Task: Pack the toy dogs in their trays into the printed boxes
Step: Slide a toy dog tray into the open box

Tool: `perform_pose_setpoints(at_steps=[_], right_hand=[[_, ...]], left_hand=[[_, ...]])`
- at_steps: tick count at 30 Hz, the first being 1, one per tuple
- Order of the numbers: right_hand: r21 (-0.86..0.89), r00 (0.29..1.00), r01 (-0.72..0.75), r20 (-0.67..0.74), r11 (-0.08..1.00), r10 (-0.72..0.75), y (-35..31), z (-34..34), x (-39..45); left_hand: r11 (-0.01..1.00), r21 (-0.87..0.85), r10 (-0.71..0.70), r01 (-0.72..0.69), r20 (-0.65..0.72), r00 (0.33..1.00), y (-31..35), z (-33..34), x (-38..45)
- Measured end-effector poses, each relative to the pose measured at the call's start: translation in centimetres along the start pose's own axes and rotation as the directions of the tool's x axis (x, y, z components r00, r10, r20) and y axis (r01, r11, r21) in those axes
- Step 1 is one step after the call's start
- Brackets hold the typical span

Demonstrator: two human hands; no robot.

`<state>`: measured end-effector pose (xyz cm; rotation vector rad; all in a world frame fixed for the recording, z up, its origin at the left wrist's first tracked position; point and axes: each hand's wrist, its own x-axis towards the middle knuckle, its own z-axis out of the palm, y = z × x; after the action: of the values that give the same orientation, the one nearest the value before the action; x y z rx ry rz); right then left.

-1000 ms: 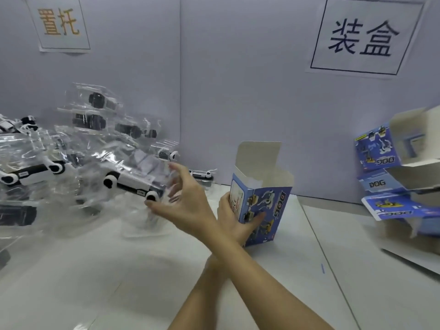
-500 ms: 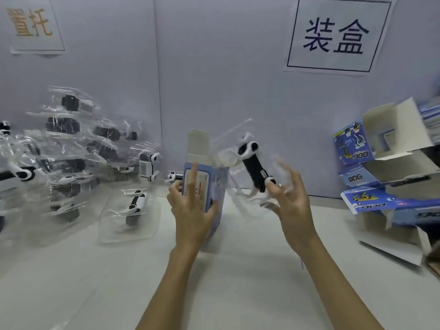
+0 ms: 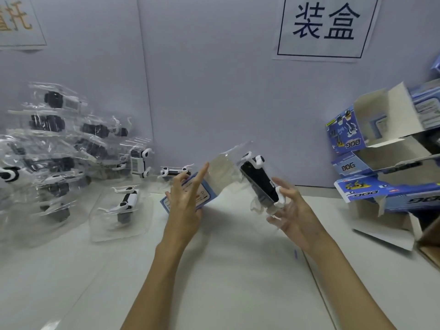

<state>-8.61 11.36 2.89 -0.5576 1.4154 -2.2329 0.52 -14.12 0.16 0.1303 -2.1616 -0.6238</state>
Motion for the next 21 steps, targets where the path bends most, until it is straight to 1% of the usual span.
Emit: perform_pose_setpoints(at_steps=[4,7,10,12,14,17,19,21], right_hand=[[-0.042,0.988,-0.099,0.117,0.994,0.103,0.0,-1.1,-0.4],[-0.064,0.976,-0.150,0.152,0.987,0.158,-0.3,-1.9,-0.6],[-0.101,0.969,-0.190,0.144,0.977,0.203,-0.3,-2.7,-0.8],[-0.111,0.964,-0.215,0.134,0.970,0.229,-0.1,-3.2,-0.7],[-0.083,0.961,-0.239,0.123,0.967,0.248,0.0,-3.5,-0.4],[0.007,0.964,-0.248,0.099,0.969,0.246,0.0,-4.2,0.1],[0.070,0.966,-0.254,0.066,0.965,0.249,0.0,-4.8,0.2],[0.085,0.969,-0.247,0.029,0.965,0.246,0.0,-5.3,0.3]], left_hand=[[0.986,-0.150,0.077,-0.073,0.020,0.997,-1.0,0.1,-0.3],[0.966,-0.236,0.105,-0.102,-0.001,0.995,-0.9,0.4,-0.3],[0.956,-0.273,0.113,-0.110,-0.005,0.994,-0.7,0.4,-0.4],[0.953,-0.274,0.141,-0.127,0.029,0.990,-0.9,0.5,-0.4],[0.947,-0.286,0.167,-0.142,0.063,0.984,-0.9,0.6,-0.5],[0.936,-0.291,0.223,-0.196,0.062,0.973,-0.6,0.9,-0.4],[0.938,-0.267,0.249,-0.220,0.078,0.965,-0.3,1.3,-0.6],[0.946,-0.229,0.254,-0.228,0.088,0.963,-0.1,1.8,-0.8]])
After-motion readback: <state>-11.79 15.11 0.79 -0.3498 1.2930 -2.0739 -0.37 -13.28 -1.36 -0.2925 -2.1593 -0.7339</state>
